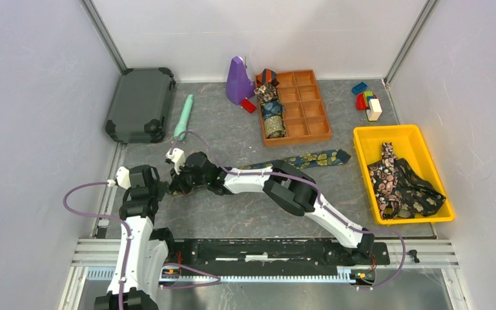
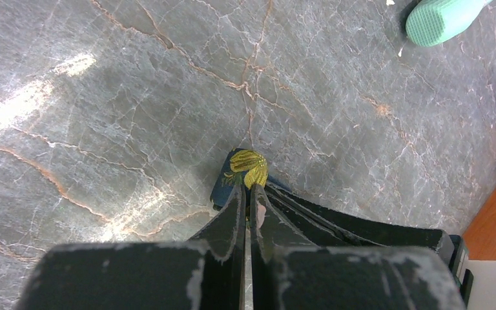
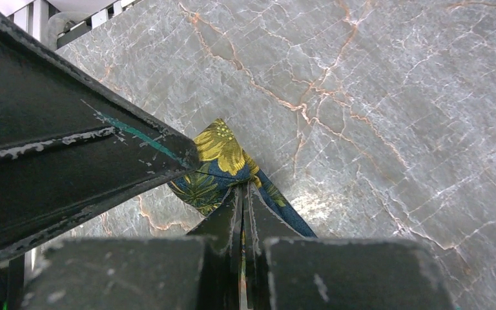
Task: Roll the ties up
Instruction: Roll the tie at the center of the board.
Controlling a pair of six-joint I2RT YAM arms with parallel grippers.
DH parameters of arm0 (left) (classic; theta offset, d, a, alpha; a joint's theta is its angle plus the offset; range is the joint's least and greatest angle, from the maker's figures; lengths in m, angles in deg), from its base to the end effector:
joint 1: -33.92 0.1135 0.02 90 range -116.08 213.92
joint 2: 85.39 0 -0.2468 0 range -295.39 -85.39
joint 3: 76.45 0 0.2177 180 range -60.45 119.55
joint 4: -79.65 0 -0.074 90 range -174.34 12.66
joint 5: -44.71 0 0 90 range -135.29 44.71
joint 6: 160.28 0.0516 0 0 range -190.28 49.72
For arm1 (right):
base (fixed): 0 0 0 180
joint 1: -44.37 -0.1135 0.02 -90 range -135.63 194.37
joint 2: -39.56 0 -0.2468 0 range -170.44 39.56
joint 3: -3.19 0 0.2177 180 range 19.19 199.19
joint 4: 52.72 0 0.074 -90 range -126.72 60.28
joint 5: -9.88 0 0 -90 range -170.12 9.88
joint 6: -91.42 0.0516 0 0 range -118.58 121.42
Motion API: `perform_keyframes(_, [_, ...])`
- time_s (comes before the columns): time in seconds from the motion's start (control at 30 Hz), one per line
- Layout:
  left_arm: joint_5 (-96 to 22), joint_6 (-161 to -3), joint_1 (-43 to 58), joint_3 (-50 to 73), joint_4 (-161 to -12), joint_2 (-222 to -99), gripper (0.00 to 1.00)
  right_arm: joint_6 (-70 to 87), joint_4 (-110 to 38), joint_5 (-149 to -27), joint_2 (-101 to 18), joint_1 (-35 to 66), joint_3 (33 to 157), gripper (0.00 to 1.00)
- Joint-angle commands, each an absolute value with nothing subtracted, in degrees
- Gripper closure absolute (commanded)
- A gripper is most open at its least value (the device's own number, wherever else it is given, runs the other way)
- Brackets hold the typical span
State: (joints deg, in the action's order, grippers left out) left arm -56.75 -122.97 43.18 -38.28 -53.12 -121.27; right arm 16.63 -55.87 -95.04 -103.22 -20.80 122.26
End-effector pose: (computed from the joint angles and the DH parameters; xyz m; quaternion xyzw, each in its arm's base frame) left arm 0.1224 0.0304 0.1789 -0.5058 0.7683 -0.0554 0.3883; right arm 0.2113 0.4882 0.1317 -0.4112 0.7075 0.4460 0.3625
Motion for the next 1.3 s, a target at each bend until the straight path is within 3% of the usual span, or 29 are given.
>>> perform_keyframes(0.0, [-56.3,-120.7,43.3,-36.0,-53.1,-120.6,0.98,15.5,-56.0,-94.6,-102.7,-21.4,124.2,1.00])
perform_keyframes(0.33, [-58.0,-120.3,43.3,-35.8,-53.1,-121.2,0.98,13.3,-57.2,-92.8,-90.8,-21.4,112.0,1.00])
perform_keyframes(0.53, [-58.6,-120.1,43.3,-35.8,-53.2,-121.4,0.98,11.9,-57.4,-98.6,-86.8,-21.4,107.6,1.00])
perform_keyframes(0.77, [-58.6,-120.2,43.3,-35.7,-53.2,-121.4,0.98,8.1,-51.0,-105.2,-91.8,-21.9,112.2,1.00])
perform_keyframes(1.27, [-57.9,-120.2,43.3,-35.7,-52.6,-120.1,0.98,9.9,-51.1,-99.8,-100.6,-21.0,119.9,1.00])
